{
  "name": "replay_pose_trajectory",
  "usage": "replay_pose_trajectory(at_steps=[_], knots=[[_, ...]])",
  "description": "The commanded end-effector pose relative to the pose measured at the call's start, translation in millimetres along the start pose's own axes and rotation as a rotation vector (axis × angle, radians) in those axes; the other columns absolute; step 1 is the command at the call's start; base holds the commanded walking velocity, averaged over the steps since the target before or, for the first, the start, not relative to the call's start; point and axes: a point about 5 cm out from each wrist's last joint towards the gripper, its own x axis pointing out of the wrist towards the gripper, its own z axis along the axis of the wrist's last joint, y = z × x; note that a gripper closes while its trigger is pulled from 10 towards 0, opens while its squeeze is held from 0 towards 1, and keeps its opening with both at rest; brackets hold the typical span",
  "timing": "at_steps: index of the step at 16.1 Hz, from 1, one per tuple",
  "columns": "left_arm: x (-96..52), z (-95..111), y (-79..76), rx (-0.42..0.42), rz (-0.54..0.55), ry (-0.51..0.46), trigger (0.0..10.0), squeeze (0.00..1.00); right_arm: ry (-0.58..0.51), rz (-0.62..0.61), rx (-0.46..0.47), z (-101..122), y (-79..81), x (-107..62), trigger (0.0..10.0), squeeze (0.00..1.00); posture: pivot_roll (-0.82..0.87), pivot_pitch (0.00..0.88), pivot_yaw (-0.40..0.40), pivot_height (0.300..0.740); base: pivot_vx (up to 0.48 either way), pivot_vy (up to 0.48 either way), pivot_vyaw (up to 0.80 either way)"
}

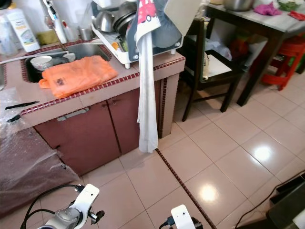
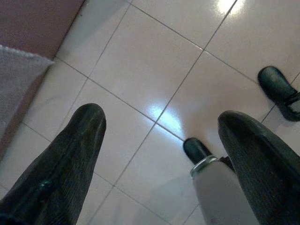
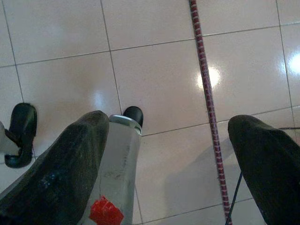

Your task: Kitchen organization

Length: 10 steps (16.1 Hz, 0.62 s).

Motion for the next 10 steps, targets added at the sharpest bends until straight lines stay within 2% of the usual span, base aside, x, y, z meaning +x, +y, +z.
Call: replay_pose_trajectory(at_steps=[1,10], knots=[[-0.4,-0.6,2.4,0.02,0.007,0.011,10.0,0.0,0.071,0.026,-0.006,-18.3,7.5,-4.1,10.0,0.0,-0.08,0.074,0.066,0.74,0.0,0.0,-0.67],[-1.6,-2.7,7.7,0.068,0.018,0.024,10.0,0.0,0.076,0.021,0.008,-19.8,8.4,-4.5,10.0,0.0,-0.08,0.081,0.089,0.74,0.0,0.0,-0.67]])
